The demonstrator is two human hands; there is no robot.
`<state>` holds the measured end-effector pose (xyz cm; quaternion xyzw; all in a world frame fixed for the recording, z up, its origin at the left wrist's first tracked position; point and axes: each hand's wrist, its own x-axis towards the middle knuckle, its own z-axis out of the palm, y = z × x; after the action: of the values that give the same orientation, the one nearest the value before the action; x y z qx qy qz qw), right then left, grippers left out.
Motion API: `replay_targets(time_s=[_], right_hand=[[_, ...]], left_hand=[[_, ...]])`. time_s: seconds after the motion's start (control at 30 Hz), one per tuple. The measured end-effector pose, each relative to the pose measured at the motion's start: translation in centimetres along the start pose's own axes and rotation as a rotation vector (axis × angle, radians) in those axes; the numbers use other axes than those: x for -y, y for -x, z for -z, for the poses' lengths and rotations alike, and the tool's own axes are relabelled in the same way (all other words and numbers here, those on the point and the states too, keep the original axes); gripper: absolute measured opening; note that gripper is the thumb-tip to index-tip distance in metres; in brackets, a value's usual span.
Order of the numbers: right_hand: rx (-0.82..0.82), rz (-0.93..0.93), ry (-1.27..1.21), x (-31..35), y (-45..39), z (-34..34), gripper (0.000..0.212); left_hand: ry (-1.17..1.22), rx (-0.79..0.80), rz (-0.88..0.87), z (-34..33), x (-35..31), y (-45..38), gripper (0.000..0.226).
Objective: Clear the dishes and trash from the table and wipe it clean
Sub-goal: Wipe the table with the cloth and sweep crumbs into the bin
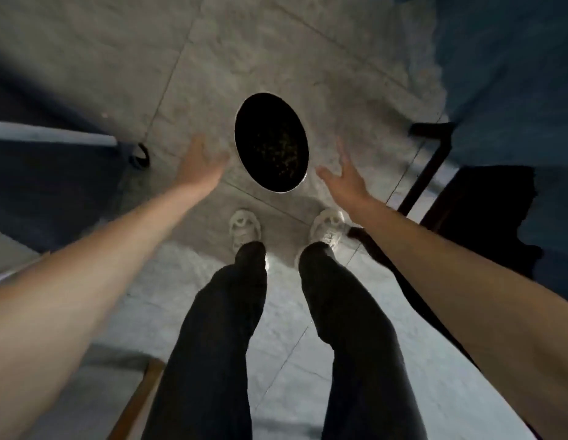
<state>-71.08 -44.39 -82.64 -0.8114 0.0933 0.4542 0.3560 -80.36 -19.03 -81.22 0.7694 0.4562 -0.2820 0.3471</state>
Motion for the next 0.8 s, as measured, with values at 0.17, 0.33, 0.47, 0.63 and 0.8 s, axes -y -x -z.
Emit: replay_targets(time_s=[0.17,0.33,0.47,0.63,0.8], right_hand=[[0.103,-0.12,-0.141,-6.3,-10.6,-4.6,0.091],[0.153,-0.118,-0.338,-8.5,-14.3,-8.2,0.088],[0.026,-0.071,-0.304,-7.9,-14.5,-9.5,0.086],[0.043,-0.107,-0.329,-5.6,-10.4,-8.0,0.085],[0.098,-0.135,-0.378,-2.8,-1.4,-5.2,0.09]], left_hand=[[0.352,0.076,0.19,-8.8,3.8,-8.6,0.078],[0.536,0.027,0.116,-13.2,3.7,-12.6,0.041],[0.47,-0.097,0.109,-13.4,3.7,-12.9,0.029],[0.428,-0.134,0.104,-11.3,3.2,-9.8,0.019],[0.461,-0.119,0.14,-7.3,3.4,-1.6,0.031]])
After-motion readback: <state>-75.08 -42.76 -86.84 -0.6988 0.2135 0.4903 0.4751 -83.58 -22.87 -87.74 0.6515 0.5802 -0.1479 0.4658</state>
